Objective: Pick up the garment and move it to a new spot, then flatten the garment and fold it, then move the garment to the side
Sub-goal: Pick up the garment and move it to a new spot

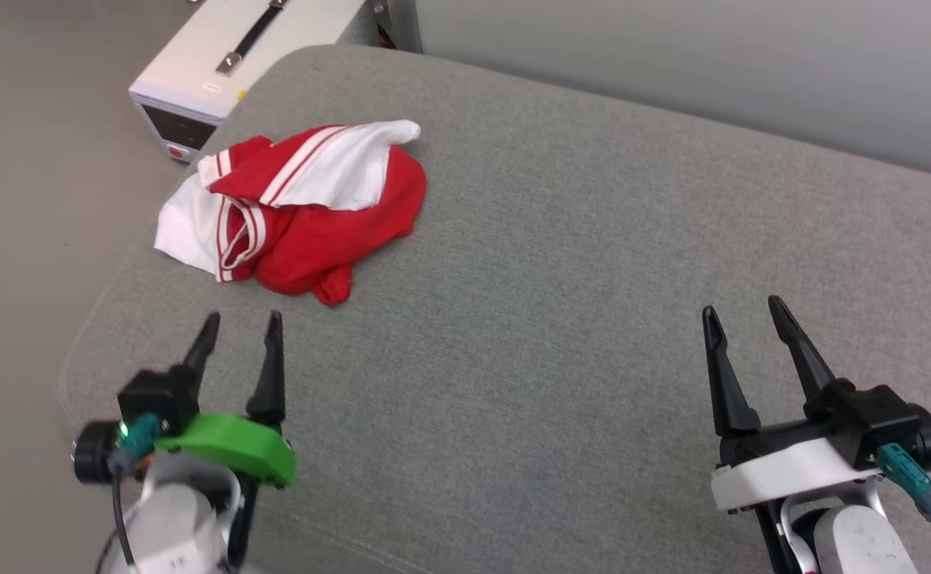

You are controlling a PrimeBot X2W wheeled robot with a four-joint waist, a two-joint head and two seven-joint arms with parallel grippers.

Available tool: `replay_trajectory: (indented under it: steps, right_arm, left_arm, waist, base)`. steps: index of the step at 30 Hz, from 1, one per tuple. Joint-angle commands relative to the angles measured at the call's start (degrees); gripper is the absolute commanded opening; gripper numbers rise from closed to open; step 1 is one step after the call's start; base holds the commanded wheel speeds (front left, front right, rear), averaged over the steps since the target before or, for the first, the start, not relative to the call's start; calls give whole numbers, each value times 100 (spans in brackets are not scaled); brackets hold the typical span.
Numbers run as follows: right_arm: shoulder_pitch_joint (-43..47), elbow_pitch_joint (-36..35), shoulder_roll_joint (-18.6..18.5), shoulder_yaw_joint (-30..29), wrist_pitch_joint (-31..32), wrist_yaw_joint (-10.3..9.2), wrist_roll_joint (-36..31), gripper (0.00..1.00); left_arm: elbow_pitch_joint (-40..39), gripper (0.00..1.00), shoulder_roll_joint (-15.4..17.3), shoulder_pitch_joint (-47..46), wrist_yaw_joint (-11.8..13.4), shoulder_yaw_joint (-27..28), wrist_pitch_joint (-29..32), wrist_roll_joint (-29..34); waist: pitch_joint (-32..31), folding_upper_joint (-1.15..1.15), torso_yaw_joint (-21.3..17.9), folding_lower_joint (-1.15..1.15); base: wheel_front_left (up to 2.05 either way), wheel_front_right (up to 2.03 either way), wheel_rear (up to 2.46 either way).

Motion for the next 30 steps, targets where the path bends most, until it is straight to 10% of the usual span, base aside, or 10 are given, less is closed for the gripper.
replay_trajectory:
  steps: [1, 16, 28, 30]
  right_arm:
    - [-132, -81, -16, 26, -27, -5, -117, 100]
    - [-671, -583, -16, 77, -27, -5, -480, 100]
    - [-769, -663, -16, 40, -27, -5, -527, 100]
    - [-789, -659, -16, 19, -27, -5, -525, 100]
  left_arm:
    - [223, 100, 194, -433, -42, -41, -25, 8]
    - [1708, 100, 2565, -3667, -112, -1960, 3390, -2175]
    - [2323, 100, 3011, -3986, -113, -2732, 4454, -3306]
    - [2251, 27, 3038, -3970, -113, -2883, 4510, -3489]
  waist:
    - [637, 0, -427, 0]
    - [2136, 0, -1278, 0]
    - [2483, 0, -1454, 0]
    - [2493, 0, -1453, 0]
  base:
    - [0, 0, 0]
    - [0, 0, 0]
    - [0, 0, 0]
    - [0, 0, 0]
